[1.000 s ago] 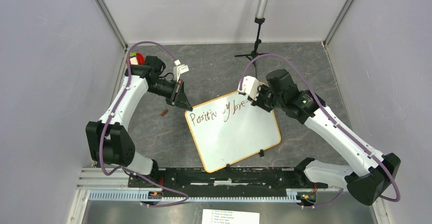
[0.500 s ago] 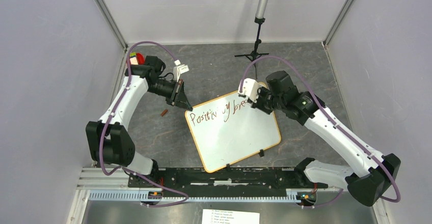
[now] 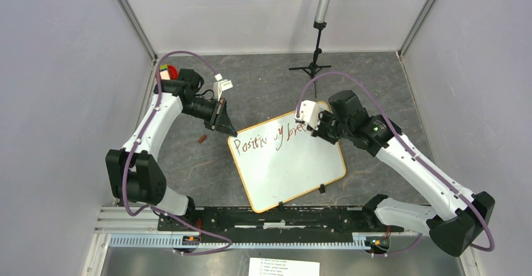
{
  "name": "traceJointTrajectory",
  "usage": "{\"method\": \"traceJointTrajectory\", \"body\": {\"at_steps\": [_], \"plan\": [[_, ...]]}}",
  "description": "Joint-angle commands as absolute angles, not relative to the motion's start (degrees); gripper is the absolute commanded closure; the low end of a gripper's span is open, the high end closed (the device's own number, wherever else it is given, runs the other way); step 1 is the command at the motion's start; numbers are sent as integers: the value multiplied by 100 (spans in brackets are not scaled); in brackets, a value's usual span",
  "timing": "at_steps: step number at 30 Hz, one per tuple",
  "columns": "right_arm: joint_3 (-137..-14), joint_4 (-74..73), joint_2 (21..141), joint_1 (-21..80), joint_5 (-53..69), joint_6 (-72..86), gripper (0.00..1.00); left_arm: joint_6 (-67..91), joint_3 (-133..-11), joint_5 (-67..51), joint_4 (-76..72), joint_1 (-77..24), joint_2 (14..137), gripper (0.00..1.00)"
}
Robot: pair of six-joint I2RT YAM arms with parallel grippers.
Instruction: Write a sentence on the whiteboard
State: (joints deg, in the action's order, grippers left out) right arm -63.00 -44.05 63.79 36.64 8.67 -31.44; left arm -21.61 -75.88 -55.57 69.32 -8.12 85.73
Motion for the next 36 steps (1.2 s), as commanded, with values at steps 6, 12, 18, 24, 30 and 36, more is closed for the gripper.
{"method": "traceJointTrajectory", "body": {"at_steps": [6,12,18,24,30,36], "plan": [[-6791,-4342,6139,3656,576,-3086,100,-2035,-7664,-5469,6877,-878,8622,98],[-6770,-4279,6128,3368,797,-2959,100,-2055,-7669,-5482,6871,-879,8591,98],[-6851,-4323,6264,2724,1675,-2907,100,-2057,-7657,-5493,6880,-879,8584,98],[-6685,-4255,6249,2698,1809,-2911,100,-2064,-7655,-5484,6874,-879,8576,98],[-6697,-4262,6302,2699,1962,-2937,100,-2065,-7647,-5476,6873,-879,8582,98],[-6607,-4376,6389,2707,1919,-3039,100,-2065,-7638,-5458,6873,-879,8583,98]]}}
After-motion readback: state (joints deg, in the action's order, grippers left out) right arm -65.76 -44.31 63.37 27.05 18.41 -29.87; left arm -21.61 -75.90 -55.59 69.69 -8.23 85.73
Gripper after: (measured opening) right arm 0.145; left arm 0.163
